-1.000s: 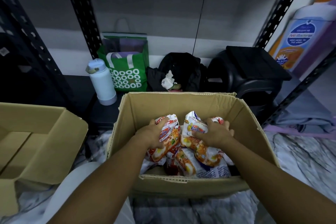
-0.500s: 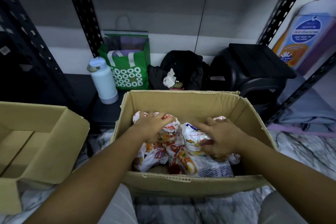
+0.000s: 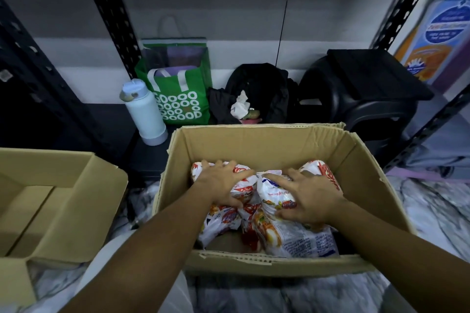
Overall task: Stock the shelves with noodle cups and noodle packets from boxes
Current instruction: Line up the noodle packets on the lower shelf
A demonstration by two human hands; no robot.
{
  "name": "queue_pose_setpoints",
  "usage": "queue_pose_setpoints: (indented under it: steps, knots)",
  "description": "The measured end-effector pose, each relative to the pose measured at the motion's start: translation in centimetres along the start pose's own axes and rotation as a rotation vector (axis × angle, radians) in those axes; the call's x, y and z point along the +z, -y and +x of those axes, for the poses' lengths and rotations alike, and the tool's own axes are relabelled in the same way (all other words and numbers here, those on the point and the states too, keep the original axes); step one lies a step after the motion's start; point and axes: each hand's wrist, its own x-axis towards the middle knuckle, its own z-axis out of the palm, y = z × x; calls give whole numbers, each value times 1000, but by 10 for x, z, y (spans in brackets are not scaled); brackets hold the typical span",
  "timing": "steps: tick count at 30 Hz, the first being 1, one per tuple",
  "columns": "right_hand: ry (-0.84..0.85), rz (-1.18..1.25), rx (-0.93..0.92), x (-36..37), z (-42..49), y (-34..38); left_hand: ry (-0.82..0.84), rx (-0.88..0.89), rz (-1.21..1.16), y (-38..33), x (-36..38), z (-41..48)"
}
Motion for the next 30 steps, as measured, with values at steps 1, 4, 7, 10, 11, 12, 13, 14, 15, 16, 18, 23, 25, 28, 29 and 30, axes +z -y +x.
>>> queue_pose_setpoints:
  steps: [1, 4, 7, 10, 11, 12, 13, 14, 15, 16, 18, 23, 25, 28, 29, 30]
  knots:
    - [-2, 9, 9, 1, 2, 0, 3, -3, 4, 0, 0, 1]
    - [-6, 13, 36, 6, 6, 1, -4, -13, 24, 2, 3, 7]
    - [-37, 7, 52, 12, 8, 0, -42, -8, 51, 5, 9, 14]
    - [-48, 31, 55, 13, 10, -2, -83, 3, 80, 8, 13, 18]
    - [-46, 35, 55, 13, 12, -3, -94, 4, 88, 8, 15, 20]
    - [-44, 39, 54, 13, 13, -3, -100, 3, 94, 9, 15, 22]
    - [-44, 43, 53, 12, 15, -4, -101, 2, 98, 10, 16, 24]
    - [-46, 46, 51, 13, 16, -4, -100, 2, 103, 10, 17, 25]
    - [-48, 52, 51, 13, 16, -4, -100, 4, 108, 11, 18, 27]
    - [-50, 59, 52, 13, 16, -4, -105, 9, 113, 12, 19, 29]
    - [-55, 65, 56, 14, 17, -5, -130, 15, 122, 13, 23, 31]
    - [-49, 64, 69, 15, 19, -4, -176, 27, 110, 17, 30, 31]
    - [-48, 57, 76, 15, 20, -3, -183, 31, 108, 17, 30, 31]
    - [-39, 59, 91, 15, 18, -3, -179, 25, 83, 14, 22, 25]
    - [-38, 66, 96, 13, 17, -3, -183, 15, 73, 13, 18, 21]
    - [-35, 80, 106, 11, 16, -5, -191, 3, 58, 13, 13, 15]
